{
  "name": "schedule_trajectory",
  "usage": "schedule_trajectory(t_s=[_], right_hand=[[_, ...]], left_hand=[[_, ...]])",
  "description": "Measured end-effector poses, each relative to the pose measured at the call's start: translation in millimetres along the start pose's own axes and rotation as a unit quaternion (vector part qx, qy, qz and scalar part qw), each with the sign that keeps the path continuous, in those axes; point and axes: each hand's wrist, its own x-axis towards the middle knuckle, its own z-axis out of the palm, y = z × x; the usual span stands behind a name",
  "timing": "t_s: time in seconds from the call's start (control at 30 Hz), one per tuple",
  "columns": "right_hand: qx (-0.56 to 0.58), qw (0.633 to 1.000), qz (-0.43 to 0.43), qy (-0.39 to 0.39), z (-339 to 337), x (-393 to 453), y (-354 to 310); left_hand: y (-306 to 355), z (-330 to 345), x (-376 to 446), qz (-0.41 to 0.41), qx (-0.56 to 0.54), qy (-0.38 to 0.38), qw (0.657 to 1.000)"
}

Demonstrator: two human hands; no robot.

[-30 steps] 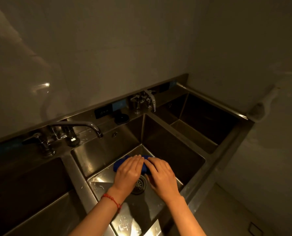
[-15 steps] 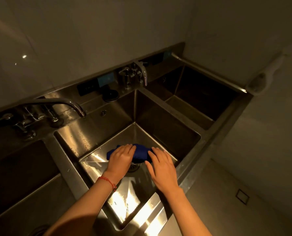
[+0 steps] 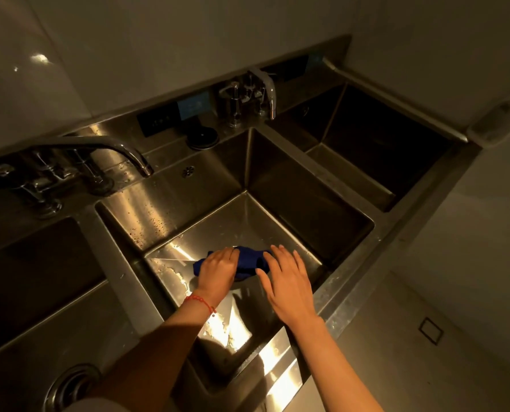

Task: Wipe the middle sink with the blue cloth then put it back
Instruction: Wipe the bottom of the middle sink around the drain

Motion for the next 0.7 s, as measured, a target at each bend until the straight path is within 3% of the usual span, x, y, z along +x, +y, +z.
schedule_trajectory(t_s=[0.13, 0.57, 0.7], right_hand=[[0.004, 1.0, 0.002, -0.009, 2, 3, 1], [0.001, 0.997, -0.04, -0.064, -10, 19, 21], [0.029, 0.998, -0.023, -0.048, -9, 18, 22]], left_hand=[[-10, 25, 6, -0.059, -0.016, -0.055, 0.997], [-37, 66, 25, -0.184, 0.01, -0.076, 0.98], [-50, 77, 27, -0.232, 0.017, -0.086, 0.969]])
